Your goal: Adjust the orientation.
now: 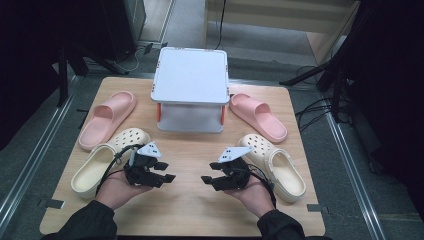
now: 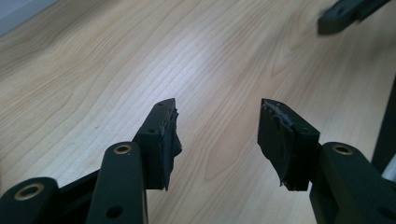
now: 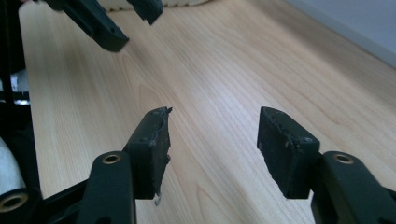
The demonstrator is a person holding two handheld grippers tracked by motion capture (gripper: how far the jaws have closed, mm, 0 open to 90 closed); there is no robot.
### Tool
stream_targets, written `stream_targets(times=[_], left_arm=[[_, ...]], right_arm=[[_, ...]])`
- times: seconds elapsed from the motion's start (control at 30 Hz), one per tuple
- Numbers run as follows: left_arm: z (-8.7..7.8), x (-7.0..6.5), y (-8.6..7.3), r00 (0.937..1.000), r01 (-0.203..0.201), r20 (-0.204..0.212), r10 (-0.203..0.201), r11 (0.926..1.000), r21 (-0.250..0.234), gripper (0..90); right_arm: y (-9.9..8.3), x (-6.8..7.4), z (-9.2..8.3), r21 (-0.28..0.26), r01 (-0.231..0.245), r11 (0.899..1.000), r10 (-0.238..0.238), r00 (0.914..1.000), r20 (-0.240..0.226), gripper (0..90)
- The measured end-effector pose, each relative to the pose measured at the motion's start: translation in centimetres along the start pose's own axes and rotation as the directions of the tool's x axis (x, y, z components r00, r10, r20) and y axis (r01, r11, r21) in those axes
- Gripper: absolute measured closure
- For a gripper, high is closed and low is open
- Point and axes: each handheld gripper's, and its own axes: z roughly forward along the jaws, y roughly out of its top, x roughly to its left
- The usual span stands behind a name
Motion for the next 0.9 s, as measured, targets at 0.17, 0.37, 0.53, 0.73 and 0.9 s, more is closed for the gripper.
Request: stream_targets(times=[0.17, 0.37, 0.53, 0.73, 0.9], left_arm=[[0.0, 0.0, -0.2, 0.9997, -0.023, -0.009, 0.023, 0.9997, 0.012, 45.7], [-0.5, 0.0, 0.0, 0.9999, 0.01, -0.002, -0.01, 0.9999, -0.004, 45.4], [-0.5, 0.0, -0.1, 1.0, 0.006, 0.006, -0.006, 0.9999, 0.013, 45.5], [-1.1, 0.1, -0.3, 0.9997, 0.026, 0.003, -0.026, 0.9995, 0.018, 46.4], [-1.6, 0.3, -0.5, 0.9998, 0.018, 0.0, -0.018, 0.9997, 0.019, 46.4]], right_arm=[[0.2, 0.2, 0.4, 0.0, 0.008, 1.0, -0.008, 0.9998, -0.019, 46.3], [0.1, 0.3, 0.2, 0.014, -0.015, 1.0, 0.015, 0.9994, -0.032, 45.5], [0.4, 0.3, -0.2, 0.005, -0.028, 1.0, 0.028, 0.9991, -0.03, 42.8], [0.4, 0.3, -0.4, 0.018, -0.01, 1.0, 0.01, 0.9994, -0.034, 39.2], [0.6, 0.4, -0.5, 0.016, -0.014, 1.0, 0.015, 0.999, -0.043, 38.6]])
